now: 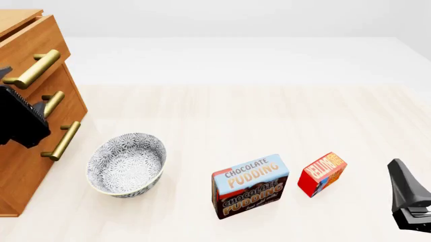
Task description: Put the butter at the back in the top drawer of the cabinet and close it.
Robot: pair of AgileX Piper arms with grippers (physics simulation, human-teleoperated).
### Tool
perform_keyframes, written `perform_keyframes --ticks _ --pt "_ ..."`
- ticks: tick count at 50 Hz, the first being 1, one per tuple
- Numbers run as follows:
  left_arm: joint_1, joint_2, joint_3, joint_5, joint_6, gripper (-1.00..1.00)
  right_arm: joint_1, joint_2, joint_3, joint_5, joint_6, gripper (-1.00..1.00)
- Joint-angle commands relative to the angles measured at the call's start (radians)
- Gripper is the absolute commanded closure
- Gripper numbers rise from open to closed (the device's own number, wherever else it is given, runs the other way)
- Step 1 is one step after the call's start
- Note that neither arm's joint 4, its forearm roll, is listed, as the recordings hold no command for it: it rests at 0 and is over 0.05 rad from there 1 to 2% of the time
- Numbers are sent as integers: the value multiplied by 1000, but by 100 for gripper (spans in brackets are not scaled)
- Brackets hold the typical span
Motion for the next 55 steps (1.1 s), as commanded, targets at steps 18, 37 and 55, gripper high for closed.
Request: perform_keyframes --ticks 18,37,55 --pt "-2 75 -24 -35 -3 -100 0 -1 0 1 0 -100" --pt "0 89 -11 -54 2 100 0 -1 0 1 0 -100" --pt "-21 72 7 -57 8 100 0 9 0 -8 0 -100"
